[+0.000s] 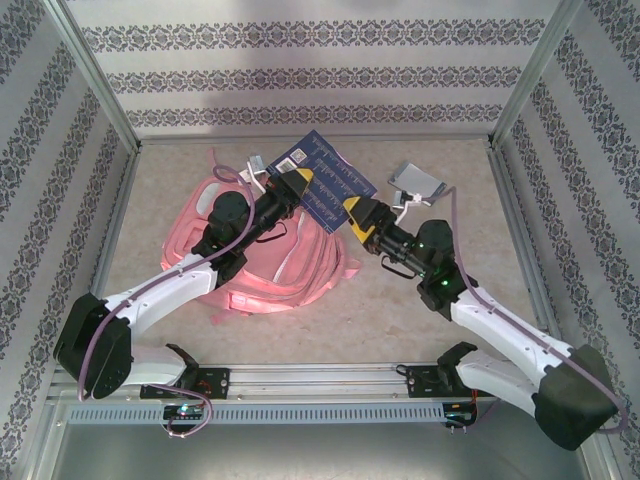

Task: Pack books, pencil case, and school supplies into a backpack

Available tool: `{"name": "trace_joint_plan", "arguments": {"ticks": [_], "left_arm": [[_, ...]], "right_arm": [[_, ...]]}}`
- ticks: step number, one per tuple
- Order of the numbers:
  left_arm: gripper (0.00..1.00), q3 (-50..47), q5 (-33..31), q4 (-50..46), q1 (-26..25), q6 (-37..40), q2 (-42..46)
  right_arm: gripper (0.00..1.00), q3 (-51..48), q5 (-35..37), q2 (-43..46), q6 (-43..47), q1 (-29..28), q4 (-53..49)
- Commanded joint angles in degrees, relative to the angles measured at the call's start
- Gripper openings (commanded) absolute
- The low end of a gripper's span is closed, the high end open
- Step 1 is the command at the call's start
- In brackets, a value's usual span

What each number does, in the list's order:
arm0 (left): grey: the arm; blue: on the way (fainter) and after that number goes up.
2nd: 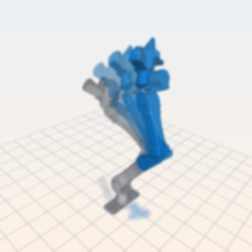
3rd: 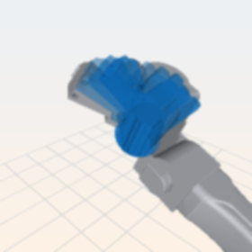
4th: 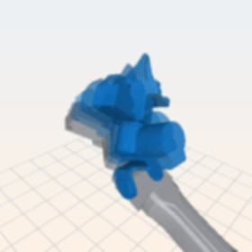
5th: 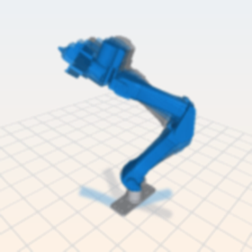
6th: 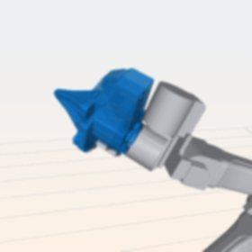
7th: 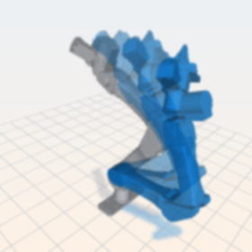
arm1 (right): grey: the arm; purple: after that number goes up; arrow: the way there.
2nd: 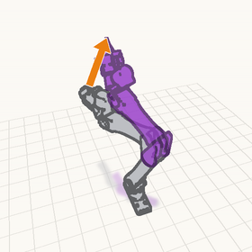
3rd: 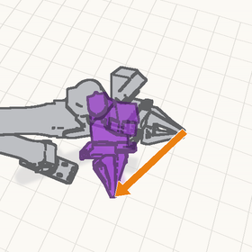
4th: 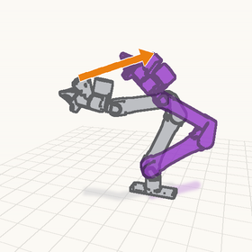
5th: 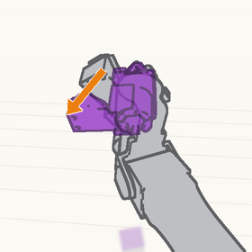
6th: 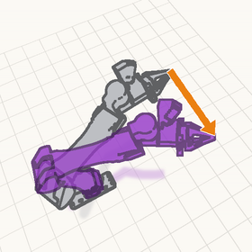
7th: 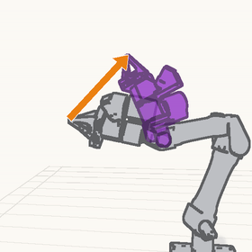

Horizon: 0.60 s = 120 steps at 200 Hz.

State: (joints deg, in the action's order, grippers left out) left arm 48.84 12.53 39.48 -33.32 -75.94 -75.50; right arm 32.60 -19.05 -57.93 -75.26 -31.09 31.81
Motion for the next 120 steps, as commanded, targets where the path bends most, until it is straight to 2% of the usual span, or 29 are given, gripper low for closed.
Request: {"name": "trace_joint_plan", "arguments": {"ticks": [1,46,94,120], "left_arm": [[0.0,-0.39,-0.76,5.59,-0.55,-1.48,0.28],[0.0,-0.5,-0.82,4.55,-0.58,-1.58,0.33],[0.0,-1.11,-1.55,4.11,-0.61,-1.75,0.57],[0.0,-1.35,-1.81,3.93,-0.6,-1.66,0.41]], "right_arm": [[0.89,3.59,1.81,-1.19,-0.41,-0.88,6.83],[0.58,9.59,3.84,-5.7,-0.28,-1.39,4.89],[0.31,10.47,5.01,-8.47,-0.78,-3.1,7.67],[0.22,10.05,5.88,-7.92,0.01,-3.62,6.85]]}}
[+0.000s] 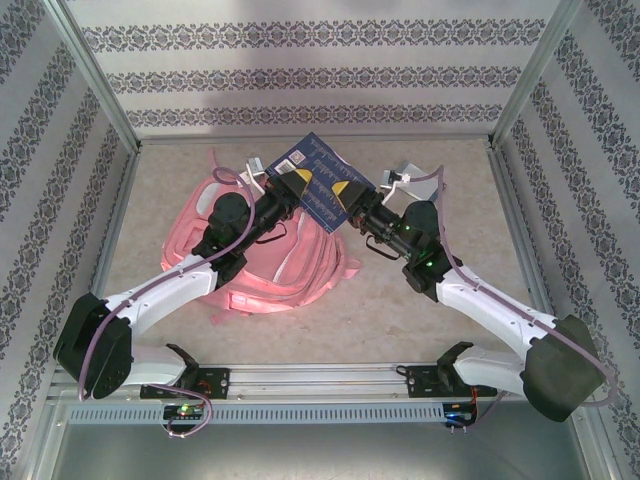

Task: Pack books, pencil case, and school supplies into a backpack

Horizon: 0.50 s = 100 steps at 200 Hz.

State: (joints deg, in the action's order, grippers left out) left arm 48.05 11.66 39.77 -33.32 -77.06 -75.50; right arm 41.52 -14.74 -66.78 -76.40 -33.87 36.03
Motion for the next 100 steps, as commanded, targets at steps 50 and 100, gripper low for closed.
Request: {"name": "trace_joint_plan", "arguments": {"ticks": [50,100], "left_arm": [[0.0,-0.58,-1.28,2.2,-0.61,0.19,0.68],[0.0,0.14,-0.65,-1.78,-0.7,2.21,1.17]], "right_arm": [[0.28,-0.5,2.44,1.56,1.87,-1.67,1.59],[0.0,-1.12,4.67,3.39,4.06,-1.73,-2.51]]}}
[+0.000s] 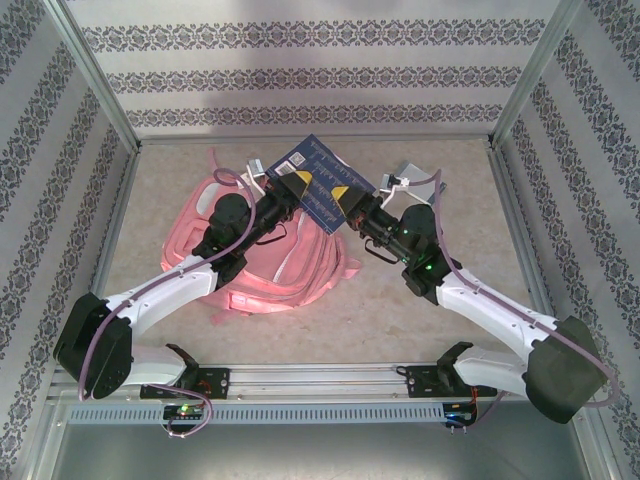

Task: Pack books, pencil case, and school supplies into a backpack

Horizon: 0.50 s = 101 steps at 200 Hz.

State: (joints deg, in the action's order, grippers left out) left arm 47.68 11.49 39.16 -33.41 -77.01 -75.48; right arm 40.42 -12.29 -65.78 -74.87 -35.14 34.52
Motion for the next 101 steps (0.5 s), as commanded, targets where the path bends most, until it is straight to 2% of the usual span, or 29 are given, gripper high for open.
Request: {"name": "trace_joint_plan", "arguments": {"ticks": [1,15,22,45,65,82,101], "left_arm": [[0.0,0.58,-0.4,-1.31,-0.65,2.28,1.18],[0.0,1.8,0.35,-5.47,-0.61,4.5,1.81],[0.05,2.4,0.63,-8.36,-0.61,6.04,2.39],[0.36,5.71,2.29,-21.12,-0.37,15.53,5.01],[0.57,12.41,2.83,-40.51,-0.17,28.44,6.31],[0.62,19.24,1.44,-56.97,0.13,37.45,4.14],[0.67,24.39,4.85,-69.39,1.7,43.14,-1.38]], "right_arm": [[0.0,-0.01,2.25,2.44,2.62,-0.46,-1.15],[0.0,0.27,2.79,3.41,4.2,-0.07,-3.44],[0.0,0.19,2.97,4.08,4.9,0.22,-4.42],[0.0,-0.64,2.01,6.44,6.17,2.9,-9.51],[0.0,-2.56,1.02,10.07,7.35,6.7,-16.05],[0.0,-3.33,0.7,13.57,10.25,10.1,-23.99],[0.0,-3.85,-0.44,16.75,13.0,13.65,-31.2]]}}
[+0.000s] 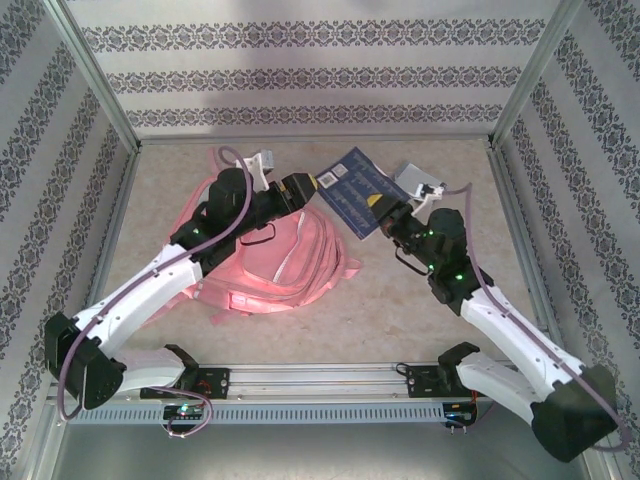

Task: Pack books, pencil case, and school supplies into a backpack

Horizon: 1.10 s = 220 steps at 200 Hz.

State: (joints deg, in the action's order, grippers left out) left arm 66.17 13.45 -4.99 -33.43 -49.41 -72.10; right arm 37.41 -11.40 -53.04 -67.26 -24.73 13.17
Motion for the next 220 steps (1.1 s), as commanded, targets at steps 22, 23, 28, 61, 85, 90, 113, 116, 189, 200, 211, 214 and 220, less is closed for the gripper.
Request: {"name": "trace_joint_plan", "arguments": {"ticks": [22,23,28,61,85,90,113,116,189,200,211,214,220], "left_arm": [[0.69,10.73,3.99,-35.82,2.02,21.77,-11.6],[0.69,10.82,4.01,-36.07,2.04,21.97,-11.85],[0.68,11.26,4.18,-37.13,2.01,22.71,-13.06],[0.57,14.9,3.24,-41.9,2.02,25.81,-20.39],[0.51,16.38,3.02,-43.66,1.6,27.06,-24.43],[0.51,16.55,2.55,-43.97,1.29,27.52,-25.06],[0.45,16.96,0.22,-45.01,0.41,28.4,-26.98],[0.44,16.93,0.11,-44.99,0.39,28.45,-27.1],[0.35,15.27,-0.84,-44.76,-0.23,30.0,-29.06],[0.35,14.9,-1.1,-44.45,-0.25,30.22,-29.31],[0.35,14.78,-0.98,-44.32,-0.23,30.25,-29.78],[0.35,14.78,-0.93,-44.29,-0.23,30.25,-29.86],[0.35,14.73,-0.75,-44.23,-0.31,30.34,-30.3]], "right_arm": [[0.0,-0.3,-2.73,6.54,8.64,6.13,-15.83],[0.0,-0.27,-2.79,6.63,8.82,6.16,-16.04],[0.0,0.06,-2.92,7.1,9.68,6.76,-17.39],[0.0,1.6,-3.27,9.14,13.72,9.15,-23.99],[0.0,1.83,-4.14,9.44,14.76,10.37,-26.11],[0.0,1.73,-4.42,9.37,14.73,10.48,-26.17],[0.0,0.96,-6.09,9.18,13.91,11.3,-25.97],[0.0,0.84,-6.29,9.18,13.76,11.36,-25.84],[0.0,-0.44,-8.53,7.51,12.41,12.28,-23.58],[0.0,-0.71,-8.71,7.42,12.24,12.25,-23.24],[0.0,-1.06,-8.77,7.42,12.06,12.23,-22.95],[0.0,-1.15,-8.81,7.42,11.94,12.26,-22.85],[0.0,-1.32,-8.82,7.42,11.84,12.25,-22.72]]}}
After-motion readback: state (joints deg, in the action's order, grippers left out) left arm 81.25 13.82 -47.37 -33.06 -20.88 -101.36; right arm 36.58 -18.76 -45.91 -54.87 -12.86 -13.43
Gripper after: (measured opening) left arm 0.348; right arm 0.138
